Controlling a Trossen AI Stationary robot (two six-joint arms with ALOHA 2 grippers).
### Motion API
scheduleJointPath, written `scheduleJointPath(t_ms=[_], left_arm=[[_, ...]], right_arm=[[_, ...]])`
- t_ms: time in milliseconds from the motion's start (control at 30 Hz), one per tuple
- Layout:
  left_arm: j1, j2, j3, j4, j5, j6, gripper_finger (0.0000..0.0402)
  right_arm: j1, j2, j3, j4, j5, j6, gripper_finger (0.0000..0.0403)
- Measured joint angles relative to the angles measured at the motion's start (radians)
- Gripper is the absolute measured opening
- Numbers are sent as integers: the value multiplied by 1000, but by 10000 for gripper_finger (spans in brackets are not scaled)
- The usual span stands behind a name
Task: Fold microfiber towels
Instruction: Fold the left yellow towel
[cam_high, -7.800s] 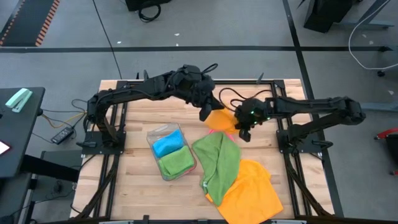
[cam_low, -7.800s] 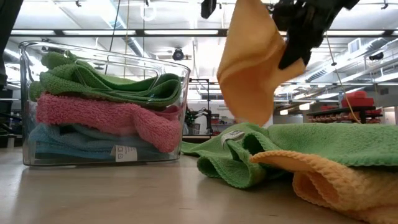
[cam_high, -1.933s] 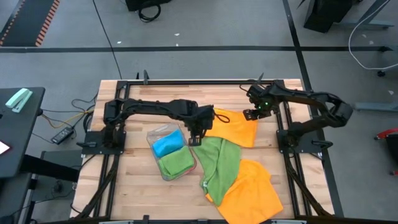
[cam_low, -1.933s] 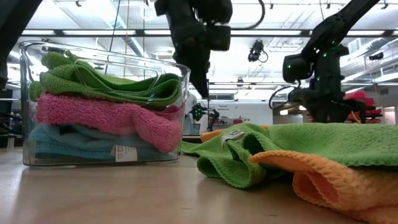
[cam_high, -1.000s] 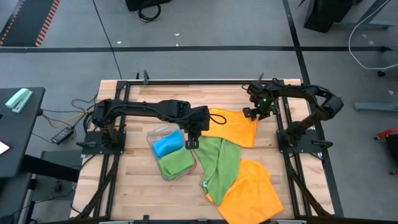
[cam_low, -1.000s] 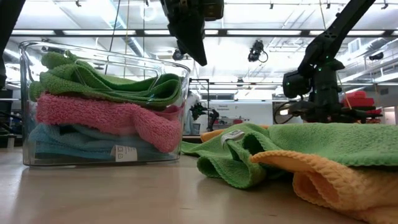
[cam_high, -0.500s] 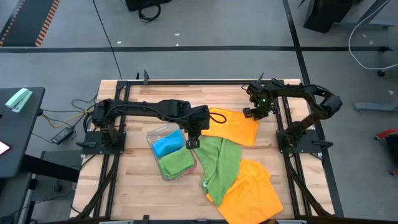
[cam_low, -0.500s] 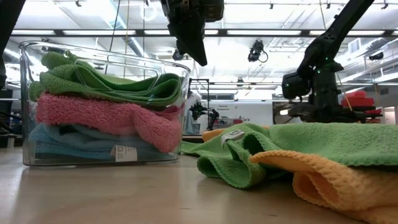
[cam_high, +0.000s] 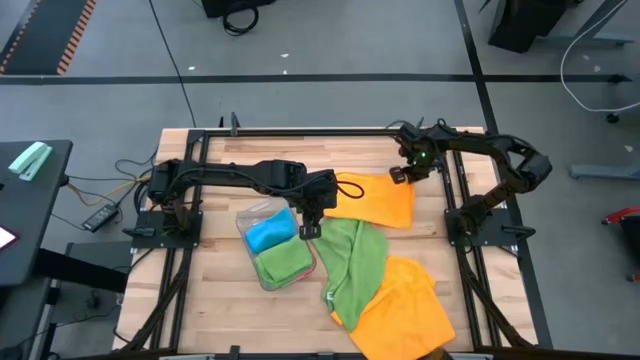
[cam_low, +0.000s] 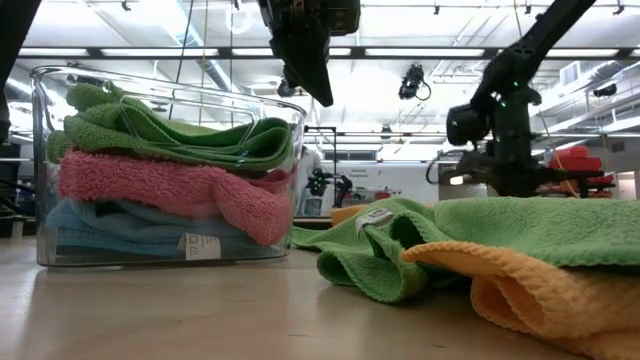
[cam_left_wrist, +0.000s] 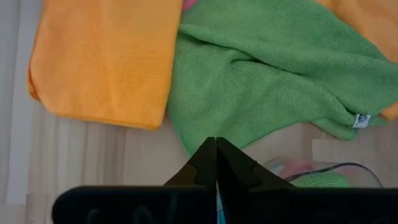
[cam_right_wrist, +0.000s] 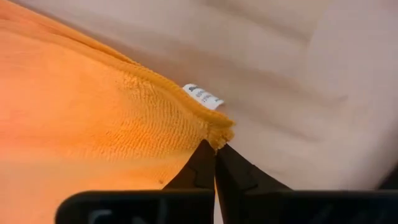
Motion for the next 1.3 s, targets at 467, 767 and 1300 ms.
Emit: scheduleJointPath(t_ms=[467, 767, 1300], left_arm=[[0, 0, 0, 34, -24, 0, 23], [0, 0, 0, 76, -25, -35, 16], [33, 1, 0, 303, -61, -83, 72]], right_arm=[[-70, 9, 357, -447, 210, -203, 2], [-53, 9, 379, -443, 84, -164, 1], [64, 9, 375, -135, -135, 38, 1]])
